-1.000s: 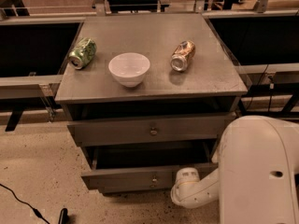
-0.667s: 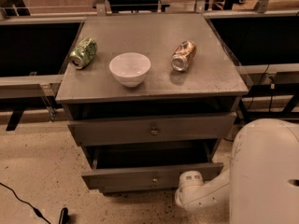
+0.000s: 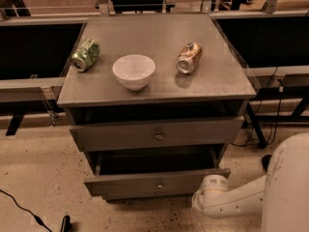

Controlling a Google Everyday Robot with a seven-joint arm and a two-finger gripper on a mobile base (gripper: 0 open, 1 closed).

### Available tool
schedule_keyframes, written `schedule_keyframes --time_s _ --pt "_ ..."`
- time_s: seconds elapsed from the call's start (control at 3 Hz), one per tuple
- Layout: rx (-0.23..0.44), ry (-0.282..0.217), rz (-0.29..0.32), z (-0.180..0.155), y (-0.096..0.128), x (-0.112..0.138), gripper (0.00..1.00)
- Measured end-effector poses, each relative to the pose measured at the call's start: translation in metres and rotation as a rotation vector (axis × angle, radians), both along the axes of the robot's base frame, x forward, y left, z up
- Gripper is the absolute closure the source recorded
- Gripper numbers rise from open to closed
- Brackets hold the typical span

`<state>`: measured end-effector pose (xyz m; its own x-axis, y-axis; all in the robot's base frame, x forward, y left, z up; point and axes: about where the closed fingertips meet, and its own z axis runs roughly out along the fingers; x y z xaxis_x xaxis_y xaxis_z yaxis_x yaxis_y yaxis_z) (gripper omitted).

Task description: Close middle drawer

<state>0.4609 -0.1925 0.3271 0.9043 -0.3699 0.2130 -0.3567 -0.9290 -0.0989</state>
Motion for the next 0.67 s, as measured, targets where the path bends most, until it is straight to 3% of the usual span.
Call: schedule_keyframes --time_s 0.67 --pt "0.142 -0.015 -0.197 0.011 -0.013 0.020 1.00"
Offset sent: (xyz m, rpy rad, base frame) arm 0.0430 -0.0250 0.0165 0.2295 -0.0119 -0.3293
